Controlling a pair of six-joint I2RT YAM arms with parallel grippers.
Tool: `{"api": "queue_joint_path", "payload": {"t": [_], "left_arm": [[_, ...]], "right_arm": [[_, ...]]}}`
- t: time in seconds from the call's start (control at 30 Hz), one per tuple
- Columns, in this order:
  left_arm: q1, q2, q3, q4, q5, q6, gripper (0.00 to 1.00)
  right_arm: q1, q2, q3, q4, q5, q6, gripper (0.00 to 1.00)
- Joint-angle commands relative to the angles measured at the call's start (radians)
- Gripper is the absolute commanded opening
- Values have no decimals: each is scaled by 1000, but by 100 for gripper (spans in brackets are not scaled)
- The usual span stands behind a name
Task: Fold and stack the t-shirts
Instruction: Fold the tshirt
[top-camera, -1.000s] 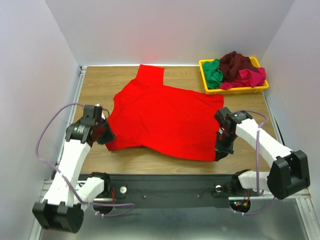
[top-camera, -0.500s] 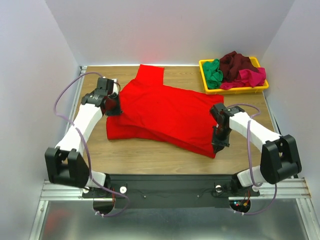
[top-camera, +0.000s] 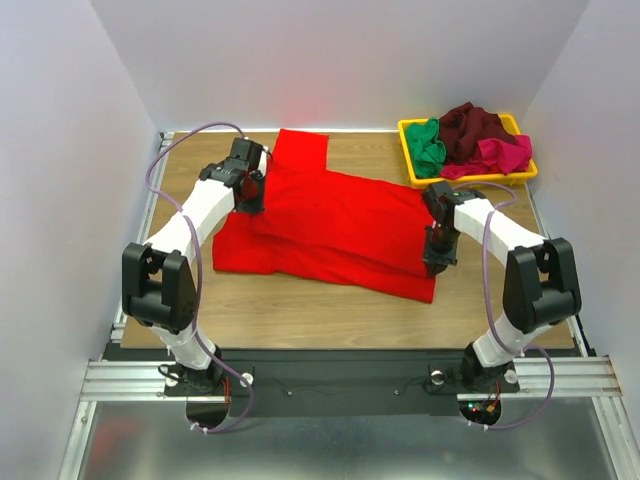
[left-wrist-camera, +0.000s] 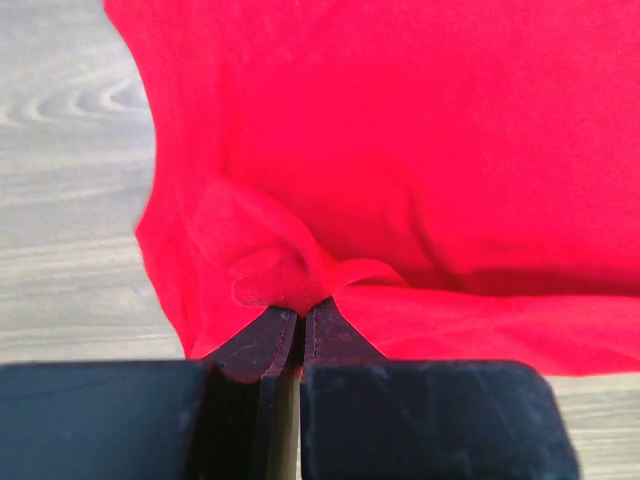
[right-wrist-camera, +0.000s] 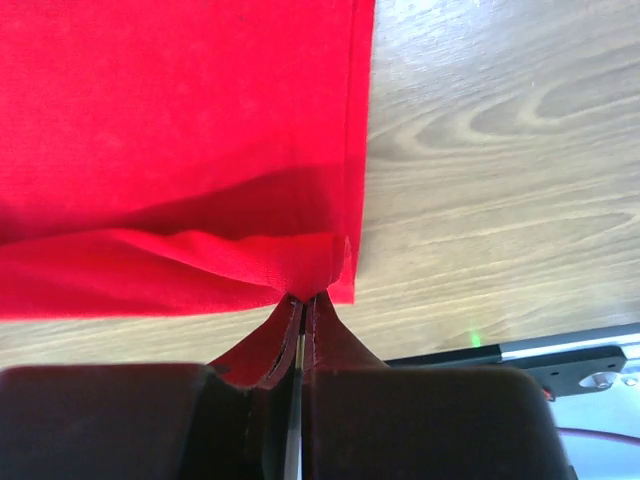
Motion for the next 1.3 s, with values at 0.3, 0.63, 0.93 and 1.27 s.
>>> {"api": "queue_joint_path", "payload": {"t": [0.3, 0.63, 0.93, 1.27], "left_arm": [[-49, 124, 225, 16, -135, 101, 0], [-92, 188, 279, 18, -198, 124, 0], [-98, 217, 308, 25, -249, 127, 0], [-98, 282, 386, 16, -319, 111, 0]], "right_arm": [[-59, 135, 156, 28, 44, -107, 0], [-68, 184, 233, 27, 45, -133, 0], [-76, 231, 293, 19, 67, -157, 0], [-85, 271, 331, 18, 110, -174, 0]]}}
